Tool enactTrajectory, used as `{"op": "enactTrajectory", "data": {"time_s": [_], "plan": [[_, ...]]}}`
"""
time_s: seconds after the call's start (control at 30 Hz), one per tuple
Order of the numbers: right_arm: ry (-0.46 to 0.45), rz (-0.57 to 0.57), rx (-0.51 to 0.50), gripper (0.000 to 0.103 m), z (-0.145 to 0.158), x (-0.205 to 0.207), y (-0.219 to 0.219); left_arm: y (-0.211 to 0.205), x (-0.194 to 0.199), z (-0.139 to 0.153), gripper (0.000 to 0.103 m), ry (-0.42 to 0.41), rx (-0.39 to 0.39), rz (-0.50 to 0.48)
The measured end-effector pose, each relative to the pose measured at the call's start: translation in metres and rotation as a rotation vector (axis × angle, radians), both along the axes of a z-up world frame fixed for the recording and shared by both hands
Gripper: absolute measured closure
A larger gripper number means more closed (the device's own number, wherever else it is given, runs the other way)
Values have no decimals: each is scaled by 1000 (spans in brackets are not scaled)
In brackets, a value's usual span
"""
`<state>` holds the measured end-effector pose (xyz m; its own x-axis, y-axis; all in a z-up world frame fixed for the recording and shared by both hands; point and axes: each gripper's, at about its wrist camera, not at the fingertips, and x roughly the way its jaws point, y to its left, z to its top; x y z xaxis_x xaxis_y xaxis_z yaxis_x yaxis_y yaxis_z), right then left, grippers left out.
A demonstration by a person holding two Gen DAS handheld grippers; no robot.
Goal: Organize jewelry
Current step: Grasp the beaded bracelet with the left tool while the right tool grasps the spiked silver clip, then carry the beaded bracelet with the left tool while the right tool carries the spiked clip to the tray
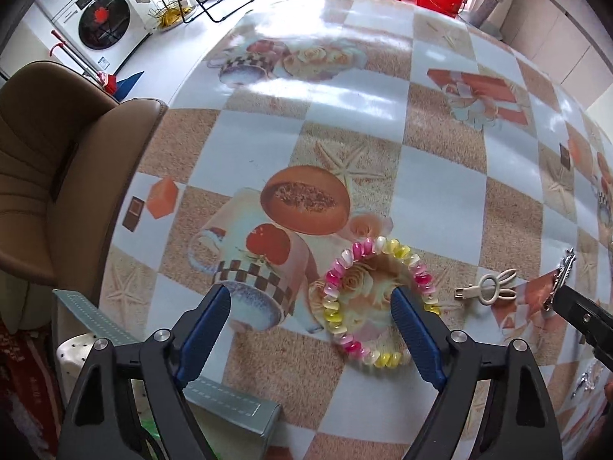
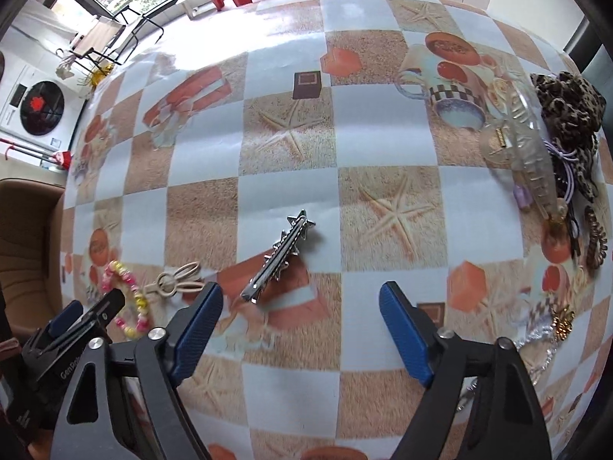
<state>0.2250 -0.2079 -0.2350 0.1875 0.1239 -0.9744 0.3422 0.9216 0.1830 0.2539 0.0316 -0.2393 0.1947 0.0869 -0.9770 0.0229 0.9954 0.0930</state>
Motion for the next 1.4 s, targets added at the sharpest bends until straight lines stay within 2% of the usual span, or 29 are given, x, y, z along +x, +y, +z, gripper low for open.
{"op": "enactTrajectory", "data": {"time_s": [0.17, 0.23, 0.3, 0.33, 0.4, 0.47, 0.5, 0.57, 0.63, 0.77, 0.8, 0.9, 1.4], "plan": [[-22, 33, -78, 23, 0, 7, 19, -3, 1, -2, 14, -18, -10, 6], [-19, 48, -120, 24, -2, 9, 27, -3, 0, 0, 22, -23, -31, 6], [-12, 66, -176, 26, -3, 9, 34, -7, -3, 2, 36, -29, -48, -8], [-12, 77, -208, 30, -3, 8, 37, -9, -5, 5, 40, -31, -50, -16], [-27, 89, -215, 36, -1, 7, 40, -14, -7, 7, 59, -32, -58, -34], [-36, 110, -216, 55, 2, 7, 41, -19, -10, 9, 69, -31, -65, -50], [-37, 119, -214, 60, 2, 7, 42, -21, -11, 10, 75, -32, -66, -55], [-36, 120, -208, 79, 4, 8, 43, -22, -13, 11, 89, -29, -74, -60], [-38, 114, -200, 88, 5, 8, 43, -24, -15, 12, 90, -27, -76, -59], [-52, 107, -177, 88, 7, 3, 40, -23, -23, 15, 91, -35, -91, -54], [-55, 103, -171, 88, 14, -6, 26, -22, -25, 17, 91, -38, -97, -53], [-63, 96, -142, 88, 16, -16, 18, -23, -33, 24, 91, -49, -111, -55], [-87, 98, -31, 88, 57, -89, -2, -24, -95, 75, 91, -87, -202, -102]]}}
